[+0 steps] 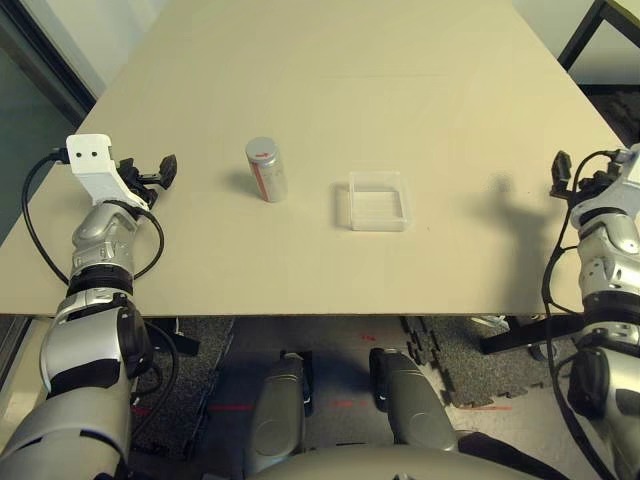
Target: Pour the medicine from the bottle into the box.
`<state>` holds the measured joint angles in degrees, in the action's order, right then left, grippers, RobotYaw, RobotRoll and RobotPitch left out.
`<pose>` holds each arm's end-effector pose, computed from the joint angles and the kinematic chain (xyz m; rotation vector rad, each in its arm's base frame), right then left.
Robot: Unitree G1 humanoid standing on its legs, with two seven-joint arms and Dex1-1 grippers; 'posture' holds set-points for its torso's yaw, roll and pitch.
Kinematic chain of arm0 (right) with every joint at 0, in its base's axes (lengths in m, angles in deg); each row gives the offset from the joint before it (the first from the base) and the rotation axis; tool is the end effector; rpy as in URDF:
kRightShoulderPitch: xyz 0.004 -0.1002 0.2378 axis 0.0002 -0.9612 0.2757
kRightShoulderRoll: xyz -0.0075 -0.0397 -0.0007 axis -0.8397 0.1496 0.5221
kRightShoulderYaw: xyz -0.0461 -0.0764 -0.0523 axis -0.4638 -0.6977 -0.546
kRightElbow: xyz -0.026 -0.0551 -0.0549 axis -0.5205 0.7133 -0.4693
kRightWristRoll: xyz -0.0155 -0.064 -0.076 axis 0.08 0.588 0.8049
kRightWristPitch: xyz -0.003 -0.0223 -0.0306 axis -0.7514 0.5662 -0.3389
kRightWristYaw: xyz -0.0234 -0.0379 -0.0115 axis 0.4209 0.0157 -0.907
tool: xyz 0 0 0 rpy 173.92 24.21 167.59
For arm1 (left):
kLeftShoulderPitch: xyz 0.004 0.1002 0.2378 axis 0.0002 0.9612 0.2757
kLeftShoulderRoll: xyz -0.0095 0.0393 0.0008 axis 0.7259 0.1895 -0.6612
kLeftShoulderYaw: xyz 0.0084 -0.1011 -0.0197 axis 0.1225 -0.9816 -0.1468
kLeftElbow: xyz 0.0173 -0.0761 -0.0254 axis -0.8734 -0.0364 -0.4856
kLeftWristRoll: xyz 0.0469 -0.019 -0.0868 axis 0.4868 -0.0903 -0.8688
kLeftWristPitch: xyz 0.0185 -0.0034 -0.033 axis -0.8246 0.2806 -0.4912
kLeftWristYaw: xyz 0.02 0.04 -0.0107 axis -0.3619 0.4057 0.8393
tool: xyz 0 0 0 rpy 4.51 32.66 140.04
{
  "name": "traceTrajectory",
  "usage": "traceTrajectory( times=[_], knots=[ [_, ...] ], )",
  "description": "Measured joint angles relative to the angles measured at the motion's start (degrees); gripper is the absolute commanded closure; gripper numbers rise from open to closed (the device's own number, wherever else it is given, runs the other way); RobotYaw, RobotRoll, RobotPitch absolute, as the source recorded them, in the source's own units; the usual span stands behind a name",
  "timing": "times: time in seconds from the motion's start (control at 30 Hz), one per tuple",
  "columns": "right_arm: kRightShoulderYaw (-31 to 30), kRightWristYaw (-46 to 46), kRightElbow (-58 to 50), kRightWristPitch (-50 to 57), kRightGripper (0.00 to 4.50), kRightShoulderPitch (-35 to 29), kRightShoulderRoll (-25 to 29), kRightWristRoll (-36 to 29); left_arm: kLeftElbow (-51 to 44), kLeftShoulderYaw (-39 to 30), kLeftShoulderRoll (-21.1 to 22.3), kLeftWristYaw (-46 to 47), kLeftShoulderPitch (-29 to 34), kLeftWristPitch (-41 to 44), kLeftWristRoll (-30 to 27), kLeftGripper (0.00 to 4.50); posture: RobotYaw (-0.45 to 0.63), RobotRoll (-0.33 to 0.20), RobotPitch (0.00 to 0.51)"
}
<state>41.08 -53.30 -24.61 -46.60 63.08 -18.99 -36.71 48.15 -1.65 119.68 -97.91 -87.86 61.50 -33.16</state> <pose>0.2748 -0.3165 0.1097 0.0830 -0.1211 -0.2328 0.2964 0.3349 0.1223 -0.0224 -0.0153 0.0788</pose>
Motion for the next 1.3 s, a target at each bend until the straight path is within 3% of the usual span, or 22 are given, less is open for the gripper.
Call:
traceTrajectory(
  times=[0.3, 0.53, 0.67, 0.77, 0.97, 1.1, 1.3],
  knots=[
    [0.12, 0.86, -5.85, 2.25, 0.00, -4.25, 0.02, -0.29, 2.35, 0.47, -0.13, 0.32, -1.77, -0.30, 1.31, 0.01, -0.14, 0.000, 0.180],
    [-0.34, 3.23, -9.24, 5.45, 0.00, -5.19, 0.53, -0.32, 0.57, 3.27, -0.33, -8.09, -2.07, -1.06, 1.70, 0.01, -0.09, 0.000, 0.177],
    [-3.47, 8.58, -14.54, 11.56, 0.00, -5.24, 1.99, -0.51, -9.22, 5.94, 1.31, -18.75, 1.92, 2.63, 1.29, 0.01, -0.08, 0.000, 0.165],
    [-6.47, 13.20, -21.54, 18.59, 0.00, -5.45, 3.43, -1.98, -21.41, 6.91, 3.40, -25.25, 8.84, 9.13, -0.78, 0.01, -0.06, 0.000, 0.157],
    [-11.49, 18.46, -29.41, 27.34, 0.00, -3.93, 4.40, -2.87, -40.48, 8.10, 6.10, -32.28, 16.60, 22.57, -5.14, 0.01, -0.05, 0.000, 0.154],
    [-13.46, 20.21, -33.95, 32.58, 0.00, -3.36, 4.40, -3.98, -45.89, 9.16, 6.12, -33.60, 18.12, 26.86, -6.10, 0.01, -0.06, 0.000, 0.150],
    [-16.17, 22.00, -39.92, 38.61, 0.00, -3.16, 4.29, -5.29, -44.98, 11.01, 2.69, -32.35, 16.81, 27.52, -5.74, 0.01, -0.09, 0.000, 0.149]
  ],
)
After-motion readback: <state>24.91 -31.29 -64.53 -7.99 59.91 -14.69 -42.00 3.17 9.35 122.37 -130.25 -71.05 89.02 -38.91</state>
